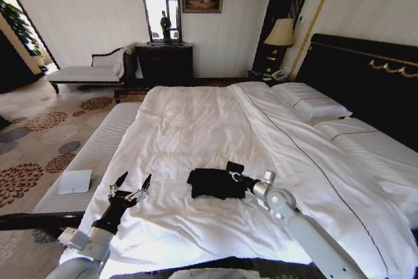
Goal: Fold the clothes on the bed.
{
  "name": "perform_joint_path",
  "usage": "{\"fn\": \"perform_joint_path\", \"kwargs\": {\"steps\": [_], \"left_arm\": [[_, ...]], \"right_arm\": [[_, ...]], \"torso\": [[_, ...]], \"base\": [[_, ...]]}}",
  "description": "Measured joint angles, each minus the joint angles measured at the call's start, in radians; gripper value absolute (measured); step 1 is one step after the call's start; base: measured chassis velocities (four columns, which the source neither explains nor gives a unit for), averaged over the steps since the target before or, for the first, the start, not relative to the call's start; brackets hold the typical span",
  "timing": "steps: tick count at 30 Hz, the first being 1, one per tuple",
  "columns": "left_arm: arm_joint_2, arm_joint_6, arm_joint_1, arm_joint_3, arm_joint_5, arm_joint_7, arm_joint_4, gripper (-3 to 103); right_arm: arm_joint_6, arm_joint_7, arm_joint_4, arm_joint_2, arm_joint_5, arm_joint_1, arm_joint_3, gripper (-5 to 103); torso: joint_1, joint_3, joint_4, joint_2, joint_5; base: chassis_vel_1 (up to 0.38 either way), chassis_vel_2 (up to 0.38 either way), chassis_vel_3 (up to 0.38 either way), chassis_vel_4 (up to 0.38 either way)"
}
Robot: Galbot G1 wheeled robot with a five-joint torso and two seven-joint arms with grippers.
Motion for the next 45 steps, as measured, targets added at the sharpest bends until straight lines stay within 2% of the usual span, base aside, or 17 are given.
{"fn": "perform_joint_path", "kwargs": {"steps": [10,18,19,21,22,23,25,27,29,30,32,35,36,39,43,44,45], "left_arm": [[0.000,0.000,0.000,0.000,0.000,0.000,0.000,100],[0.000,0.000,0.000,0.000,0.000,0.000,0.000,100],[0.000,0.000,0.000,0.000,0.000,0.000,0.000,100],[0.000,0.000,0.000,0.000,0.000,0.000,0.000,100],[0.000,0.000,0.000,0.000,0.000,0.000,0.000,100],[0.000,0.000,0.000,0.000,0.000,0.000,0.000,100],[0.000,0.000,0.000,0.000,0.000,0.000,0.000,100],[0.000,0.000,0.000,0.000,0.000,0.000,0.000,100],[0.000,0.000,0.000,0.000,0.000,0.000,0.000,100],[0.000,0.000,0.000,0.000,0.000,0.000,0.000,100],[0.000,0.000,0.000,0.000,0.000,0.000,0.000,100],[0.000,0.000,0.000,0.000,0.000,0.000,0.000,100],[0.000,0.000,0.000,0.000,0.000,0.000,0.000,100],[0.000,0.000,0.000,0.000,0.000,0.000,0.000,100],[0.000,0.000,0.000,0.000,0.000,0.000,0.000,100],[0.000,0.000,0.000,0.000,0.000,0.000,0.000,100],[0.000,0.000,0.000,0.000,0.000,0.000,0.000,100]], "right_arm": [[-0.001,0.014,0.032,0.021,0.010,-0.003,-0.014,5],[0.005,0.013,-0.015,0.039,-0.023,0.018,-0.053,5],[0.008,0.012,-0.016,0.040,-0.030,0.020,-0.059,2],[0.010,0.011,-0.016,0.041,-0.038,0.022,-0.065,5],[0.016,0.007,-0.016,0.041,-0.049,0.024,-0.073,10],[0.017,0.004,-0.012,0.041,-0.058,0.025,-0.078,10],[0.020,-0.001,-0.004,0.040,-0.085,0.028,-0.093,21],[0.021,-0.001,-0.003,0.040,-0.092,0.029,-0.098,21],[0.024,0.002,0.004,0.043,-0.104,0.035,-0.121,32],[0.024,0.005,0.013,0.045,-0.111,0.039,-0.140,42],[0.024,0.006,0.022,0.046,-0.114,0.043,-0.156,42],[0.024,0.008,0.033,0.049,-0.116,0.048,-0.177,48],[0.025,0.011,0.041,0.055,-0.119,0.056,-0.202,59],[0.027,0.017,0.042,0.067,-0.121,0.069,-0.229,65],[0.042,0.034,0.043,0.113,-0.122,0.103,-0.283,86],[0.042,0.034,0.043,0.113,-0.122,0.103,-0.283,86],[0.050,0.037,0.046,0.127,-0.122,0.106,-0.289,92]], "torso": [[0.000,0.000,0.0000,0.000,0.0000],[0.000,0.000,0.0001,0.000,0.0001],[0.000,0.000,0.0001,0.000,0.0001],[0.000,0.000,0.0001,0.000,0.0000],[0.000,0.000,0.0001,0.000,0.0001],[0.000,0.000,0.0001,0.000,0.0000],[0.000,0.000,0.0001,0.000,0.0000],[0.000,0.000,0.0001,0.000,0.0001],[0.000,0.000,0.0001,0.000,0.0000],[0.000,0.000,0.0001,0.000,0.0000],[0.000,0.000,0.0000,0.000,0.0000],[0.000,0.000,0.0000,0.000,-0.0001],[0.000,0.000,0.0001,0.000,0.0000],[0.000,0.000,0.0002,0.000,-0.0001],[0.000,0.000,0.0002,0.000,0.0000],[0.000,0.000,0.0002,0.000,0.0000],[0.000,0.000,0.0002,0.000,-0.0001]], "base": [[0.000,0.000,0.000,0.000],[0.000,0.000,0.000,0.000],[0.000,0.000,0.000,0.000],[0.000,0.000,0.000,0.000],[0.000,0.000,0.000,0.000],[0.000,0.000,0.000,0.000],[0.000,0.000,0.000,0.000],[0.000,0.000,0.000,0.000],[0.000,0.000,0.000,0.000],[0.000,0.000,0.000,0.000],[0.000,0.000,0.000,0.000],[0.000,0.000,0.000,0.000],[0.000,0.000,0.000,0.000],[0.000,0.000,0.000,0.000],[0.000,0.000,0.000,0.000],[0.000,0.000,0.000,0.000],[0.000,0.000,0.000,0.000]]}}
